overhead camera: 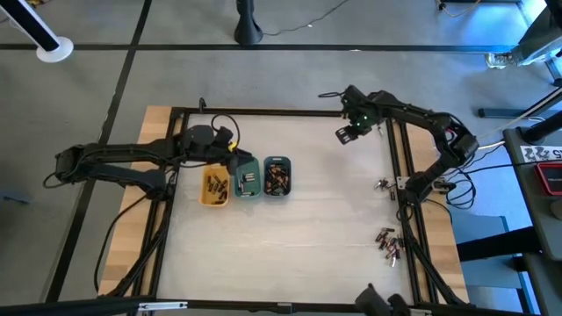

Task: Sort batteries
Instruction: Put the silver battery into the green bin

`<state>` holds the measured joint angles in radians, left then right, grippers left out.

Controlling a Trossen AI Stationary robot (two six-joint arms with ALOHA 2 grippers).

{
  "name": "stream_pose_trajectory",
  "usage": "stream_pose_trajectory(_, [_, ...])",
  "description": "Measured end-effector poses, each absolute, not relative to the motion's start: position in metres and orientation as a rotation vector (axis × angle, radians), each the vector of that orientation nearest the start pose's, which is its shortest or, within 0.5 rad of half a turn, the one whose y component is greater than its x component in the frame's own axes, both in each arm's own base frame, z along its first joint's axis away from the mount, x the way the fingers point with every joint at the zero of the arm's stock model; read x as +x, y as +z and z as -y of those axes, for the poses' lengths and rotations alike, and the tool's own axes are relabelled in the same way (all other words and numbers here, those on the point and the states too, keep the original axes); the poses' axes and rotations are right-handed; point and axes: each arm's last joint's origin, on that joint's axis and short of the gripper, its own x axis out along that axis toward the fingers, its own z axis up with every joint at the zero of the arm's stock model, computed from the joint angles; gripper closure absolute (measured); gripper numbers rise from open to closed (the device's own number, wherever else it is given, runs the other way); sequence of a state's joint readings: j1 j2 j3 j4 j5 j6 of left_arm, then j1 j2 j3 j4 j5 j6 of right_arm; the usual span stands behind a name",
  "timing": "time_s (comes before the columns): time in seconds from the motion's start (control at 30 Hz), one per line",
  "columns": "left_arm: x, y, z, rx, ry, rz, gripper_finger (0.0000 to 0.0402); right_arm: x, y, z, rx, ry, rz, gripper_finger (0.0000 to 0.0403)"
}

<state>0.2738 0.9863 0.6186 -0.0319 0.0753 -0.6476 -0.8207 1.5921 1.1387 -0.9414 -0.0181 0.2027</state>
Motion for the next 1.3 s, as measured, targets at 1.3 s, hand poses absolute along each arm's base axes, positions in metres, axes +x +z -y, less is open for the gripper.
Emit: stream_pose_trajectory(1.3, [0.207, 0.256, -0.056, -0.739, 0.319, -0.293, 0.0276, 0.129, 0.191, 0.273, 0.831, -1.116, -1.286, 0.0281])
